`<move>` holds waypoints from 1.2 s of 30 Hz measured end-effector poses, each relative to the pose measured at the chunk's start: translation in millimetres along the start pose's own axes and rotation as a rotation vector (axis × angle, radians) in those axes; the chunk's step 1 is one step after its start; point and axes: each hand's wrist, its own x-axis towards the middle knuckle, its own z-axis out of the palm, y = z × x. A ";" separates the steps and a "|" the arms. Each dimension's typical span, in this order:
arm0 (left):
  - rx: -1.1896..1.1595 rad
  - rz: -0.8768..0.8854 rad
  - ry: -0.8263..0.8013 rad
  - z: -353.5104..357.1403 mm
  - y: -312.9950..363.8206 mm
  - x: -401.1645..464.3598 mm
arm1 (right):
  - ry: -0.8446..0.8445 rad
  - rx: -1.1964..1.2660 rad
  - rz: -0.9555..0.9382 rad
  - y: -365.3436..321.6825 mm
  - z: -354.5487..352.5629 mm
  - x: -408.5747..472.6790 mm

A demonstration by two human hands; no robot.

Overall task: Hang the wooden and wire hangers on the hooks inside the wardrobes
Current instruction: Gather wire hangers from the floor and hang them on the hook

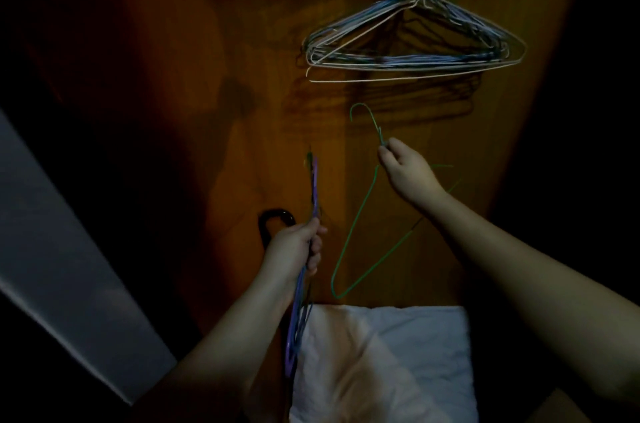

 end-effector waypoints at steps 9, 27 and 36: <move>-0.171 -0.010 0.059 9.6 10.7 6.2 | 0.092 -0.007 0.078 29.6 -42.2 6.0; -0.481 0.269 0.262 67.4 140.3 12.0 | 0.318 0.018 0.085 4.6 -126.1 87.4; -0.411 0.392 0.252 80.1 171.7 20.0 | 0.430 0.117 0.098 -20.5 -154.5 146.4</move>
